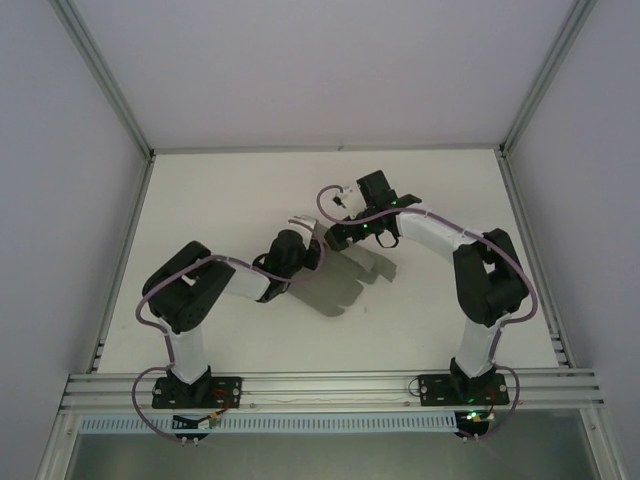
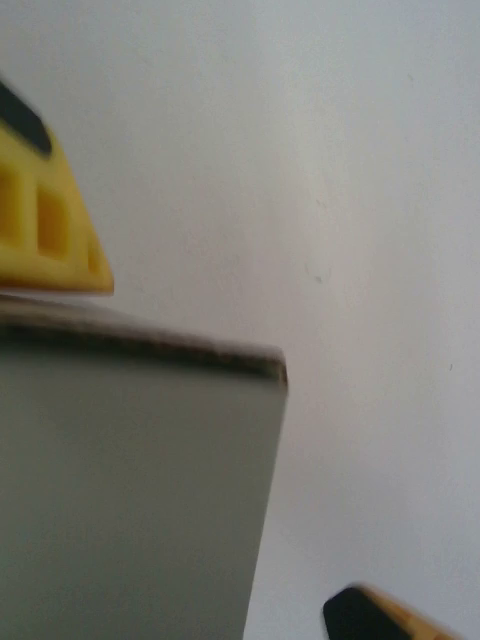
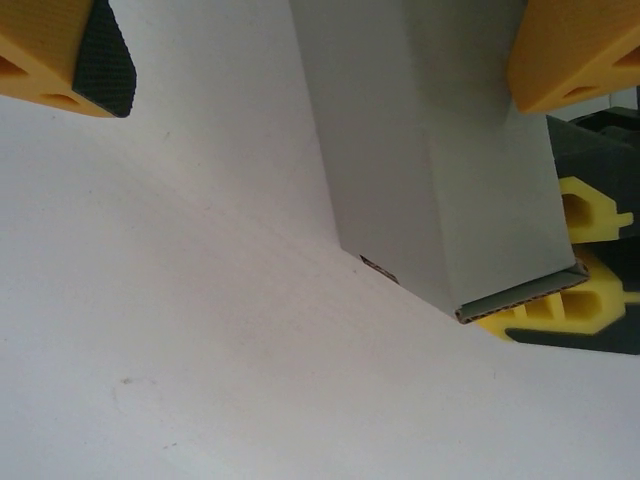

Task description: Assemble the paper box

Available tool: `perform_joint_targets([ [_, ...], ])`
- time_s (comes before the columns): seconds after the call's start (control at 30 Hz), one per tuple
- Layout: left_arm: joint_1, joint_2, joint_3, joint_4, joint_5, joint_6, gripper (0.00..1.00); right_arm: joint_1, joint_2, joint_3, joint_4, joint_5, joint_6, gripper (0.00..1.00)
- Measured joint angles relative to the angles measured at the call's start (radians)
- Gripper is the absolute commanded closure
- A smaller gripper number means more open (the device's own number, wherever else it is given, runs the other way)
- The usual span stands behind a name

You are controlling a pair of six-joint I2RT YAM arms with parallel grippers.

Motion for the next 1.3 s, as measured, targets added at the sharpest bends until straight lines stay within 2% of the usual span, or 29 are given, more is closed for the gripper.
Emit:
perform_joint_targets([
  [0.27,-0.003,0.0,0.046,-0.074,-0.076,-0.014,1.0,-0.006,-0.037,-0.086,-0.027,0.06,0.042,0.01],
  [0.47,-0.002,-0.158,0.029,-0.207,-0.098,-0.069,1.0,-0.021,-0.366,-0.222,0.009,0.143,0.167,0.0],
  [0.6,-0.001,-0.293,0.032,-0.34,-0.115,-0.113,1.0,-0.026,-0.584,-0.272,0.027,0.242,0.246,0.0],
  [0.77,0.002,-0.396,0.036,-0.494,-0.122,-0.179,1.0,-0.026,-0.705,-0.36,0.031,0.351,0.316,0.0],
  [0.93,0.002,-0.427,0.04,-0.583,-0.119,-0.233,1.0,-0.026,-0.683,-0.428,0.056,0.352,0.353,0.0],
  [1.13,0.002,-0.411,0.052,-0.63,-0.102,-0.267,1.0,-0.003,-0.5,-0.41,0.195,0.344,0.382,0.0],
  [1.23,0.002,-0.386,0.082,-0.663,-0.109,-0.291,1.0,0.047,-0.416,-0.381,0.256,0.387,0.389,0.0],
  [1.3,0.006,-0.37,0.101,-0.686,-0.122,-0.307,1.0,0.077,-0.383,-0.366,0.293,0.462,0.399,0.0],
])
